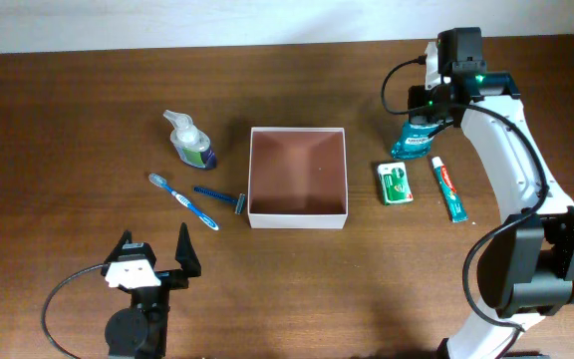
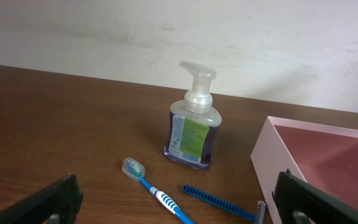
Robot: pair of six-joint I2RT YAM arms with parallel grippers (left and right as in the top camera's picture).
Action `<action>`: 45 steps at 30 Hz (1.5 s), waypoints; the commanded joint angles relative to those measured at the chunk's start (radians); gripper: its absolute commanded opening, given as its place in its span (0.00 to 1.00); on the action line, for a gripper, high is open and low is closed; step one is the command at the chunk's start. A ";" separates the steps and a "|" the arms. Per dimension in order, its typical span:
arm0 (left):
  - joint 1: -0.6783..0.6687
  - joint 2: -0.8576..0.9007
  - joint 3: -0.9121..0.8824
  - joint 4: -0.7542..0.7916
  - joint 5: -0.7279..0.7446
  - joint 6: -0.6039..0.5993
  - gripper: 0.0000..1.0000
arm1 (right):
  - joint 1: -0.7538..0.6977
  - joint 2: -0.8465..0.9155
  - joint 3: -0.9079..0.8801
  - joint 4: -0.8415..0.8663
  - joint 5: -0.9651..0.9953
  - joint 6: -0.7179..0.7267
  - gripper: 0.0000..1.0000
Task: Pack container
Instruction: 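Lower the right gripper and close it on the Listerine bottle cap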
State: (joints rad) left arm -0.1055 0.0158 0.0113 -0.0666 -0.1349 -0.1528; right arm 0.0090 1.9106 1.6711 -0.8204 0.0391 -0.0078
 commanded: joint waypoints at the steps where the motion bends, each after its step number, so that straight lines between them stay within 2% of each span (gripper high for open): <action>1: -0.003 -0.003 -0.002 -0.003 0.008 0.016 0.99 | 0.002 0.011 0.021 -0.007 -0.001 -0.002 0.35; 7: -0.003 -0.003 -0.002 -0.003 0.008 0.016 0.99 | 0.002 0.011 0.014 -0.010 0.002 -0.002 0.36; 10: -0.003 -0.003 -0.002 -0.003 0.008 0.016 0.99 | 0.002 0.011 0.014 -0.014 0.002 -0.002 0.46; 11: -0.003 -0.003 -0.002 -0.003 0.008 0.016 0.99 | 0.002 0.011 0.014 -0.014 0.002 -0.002 0.47; 13: -0.003 -0.003 -0.002 -0.003 0.008 0.016 0.99 | 0.002 0.011 0.014 -0.014 0.003 -0.002 0.47; 16: -0.003 -0.003 -0.002 -0.003 0.008 0.016 0.99 | 0.002 0.011 0.014 -0.018 0.018 0.003 0.38; 19: -0.003 -0.003 -0.002 -0.003 0.008 0.016 0.99 | 0.002 0.011 0.014 -0.022 0.024 0.009 0.38; 24: -0.003 -0.003 -0.002 -0.003 0.008 0.016 0.99 | 0.002 0.011 0.014 -0.023 0.024 0.009 0.49; 26: -0.003 -0.003 -0.002 -0.003 0.008 0.016 0.99 | 0.002 0.013 0.014 -0.025 0.024 0.009 0.48; 28: -0.003 -0.003 -0.002 -0.003 0.008 0.016 0.99 | 0.002 0.015 0.014 -0.026 0.024 0.009 0.33; 30: -0.003 -0.003 -0.002 -0.003 0.008 0.016 0.99 | 0.002 0.017 0.014 -0.029 0.024 0.009 0.30; 32: -0.003 -0.003 -0.002 -0.003 0.008 0.016 0.99 | 0.002 0.021 0.014 -0.030 0.024 0.009 0.32; 34: -0.003 -0.003 -0.002 -0.003 0.008 0.016 0.99 | 0.002 0.024 0.014 -0.031 0.024 0.009 0.44; 36: -0.003 -0.003 -0.002 -0.003 0.008 0.016 0.99 | 0.002 0.026 0.014 -0.032 0.024 0.009 0.46; 37: -0.003 -0.003 -0.002 -0.003 0.008 0.016 0.99 | 0.002 0.027 0.014 -0.032 0.025 0.009 0.46; 40: -0.003 -0.003 -0.002 -0.003 0.008 0.016 0.99 | 0.002 0.027 0.014 -0.032 0.025 0.009 0.26; 45: -0.003 -0.003 -0.002 -0.003 0.008 0.016 0.99 | -0.004 0.027 0.014 -0.032 0.025 0.009 0.26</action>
State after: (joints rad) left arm -0.1055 0.0158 0.0113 -0.0666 -0.1349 -0.1528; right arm 0.0090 1.9251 1.6711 -0.8505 0.0502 0.0010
